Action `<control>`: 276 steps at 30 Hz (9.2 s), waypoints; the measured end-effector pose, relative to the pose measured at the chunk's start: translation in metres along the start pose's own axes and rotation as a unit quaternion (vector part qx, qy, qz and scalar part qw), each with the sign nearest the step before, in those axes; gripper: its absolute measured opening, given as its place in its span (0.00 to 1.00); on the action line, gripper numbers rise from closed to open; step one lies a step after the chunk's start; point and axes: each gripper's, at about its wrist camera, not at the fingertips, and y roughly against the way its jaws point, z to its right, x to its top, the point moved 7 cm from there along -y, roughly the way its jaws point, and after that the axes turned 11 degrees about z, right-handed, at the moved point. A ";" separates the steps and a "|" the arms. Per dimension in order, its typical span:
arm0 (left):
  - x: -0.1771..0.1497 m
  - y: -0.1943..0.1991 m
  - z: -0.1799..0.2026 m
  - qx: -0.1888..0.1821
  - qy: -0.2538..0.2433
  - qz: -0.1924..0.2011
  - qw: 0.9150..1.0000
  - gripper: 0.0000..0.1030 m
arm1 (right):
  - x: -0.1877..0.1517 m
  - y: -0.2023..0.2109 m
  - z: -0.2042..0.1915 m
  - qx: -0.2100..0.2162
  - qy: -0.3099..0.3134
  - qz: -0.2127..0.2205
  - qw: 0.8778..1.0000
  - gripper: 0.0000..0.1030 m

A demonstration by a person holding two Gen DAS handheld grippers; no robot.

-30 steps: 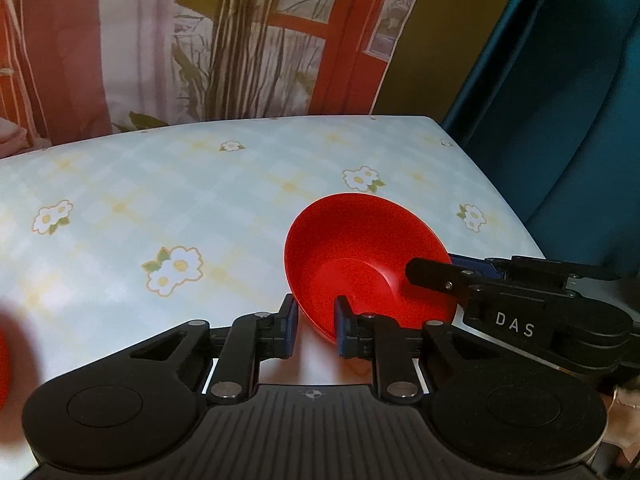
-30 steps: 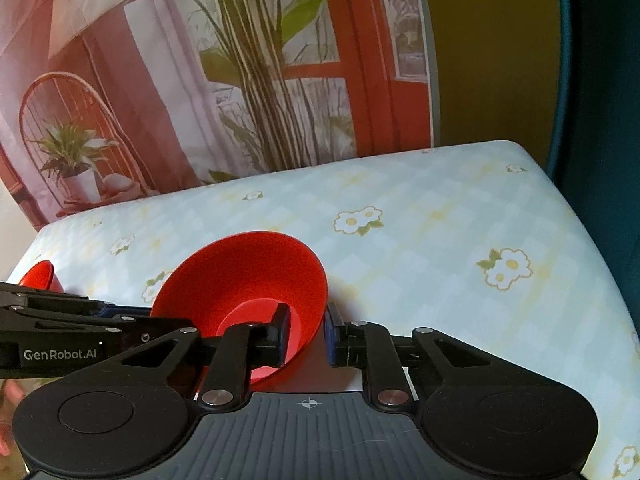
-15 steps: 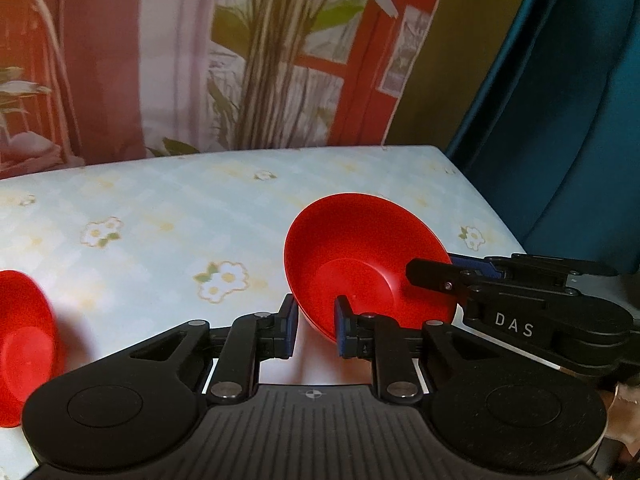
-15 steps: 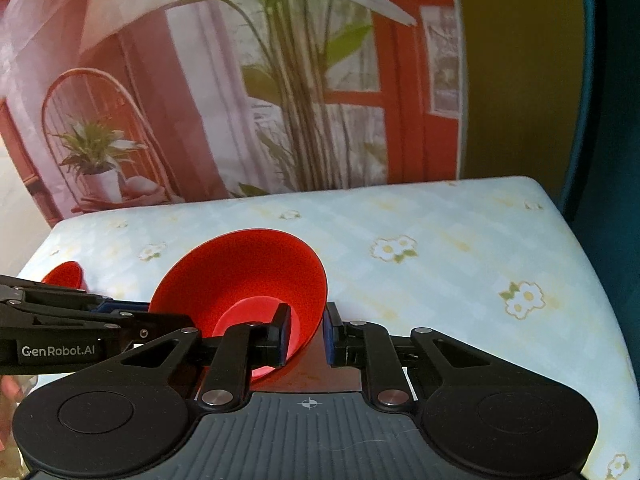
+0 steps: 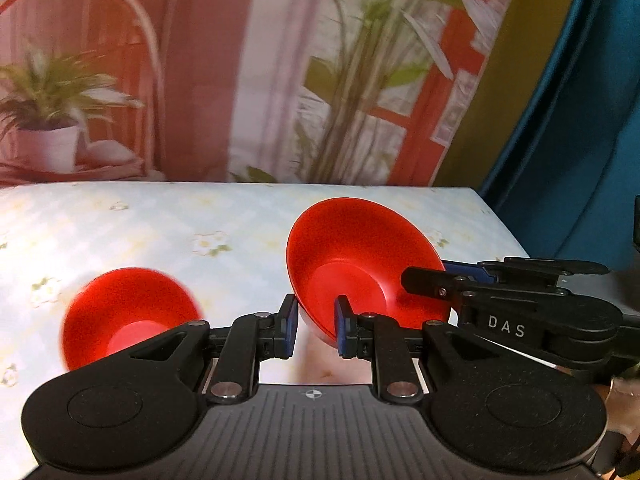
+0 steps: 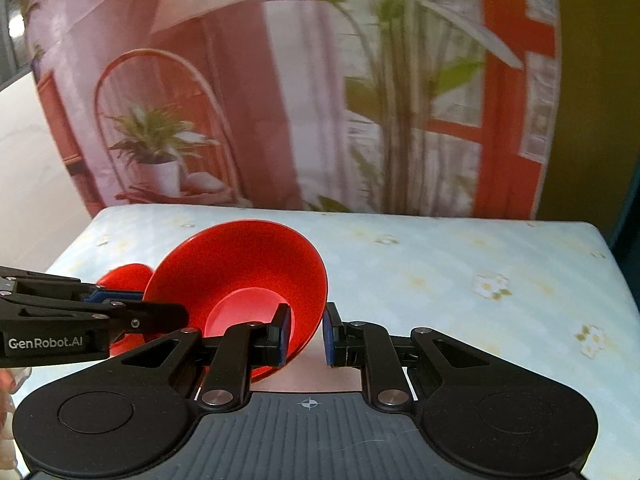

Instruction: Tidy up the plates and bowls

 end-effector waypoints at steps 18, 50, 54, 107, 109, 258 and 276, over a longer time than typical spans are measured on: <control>-0.002 0.040 -0.097 0.035 0.040 0.034 0.998 0.20 | -0.007 -0.044 -0.114 0.054 0.057 -0.030 0.996 0.15; -0.029 0.033 -0.154 0.073 0.104 0.022 0.992 0.22 | -0.031 -0.091 -0.150 0.058 0.070 -0.077 0.993 0.19; -0.035 0.028 -0.156 0.065 0.119 0.017 0.991 0.22 | -0.035 -0.096 -0.153 0.060 0.065 -0.085 0.992 0.20; -0.019 0.053 -0.077 0.024 0.059 0.024 0.998 0.22 | -0.022 -0.018 -0.103 0.075 -0.019 -0.012 0.997 0.22; -0.019 0.054 -0.068 0.018 0.053 0.022 0.998 0.22 | -0.021 -0.010 -0.094 0.073 -0.022 -0.008 0.997 0.22; -0.044 0.319 0.018 0.174 -0.101 0.209 0.957 1.00 | -0.036 0.282 -0.138 -0.084 0.051 0.180 0.979 1.00; -0.045 0.320 0.013 0.166 -0.090 0.207 0.960 1.00 | -0.033 0.282 -0.137 -0.085 0.051 0.181 0.978 1.00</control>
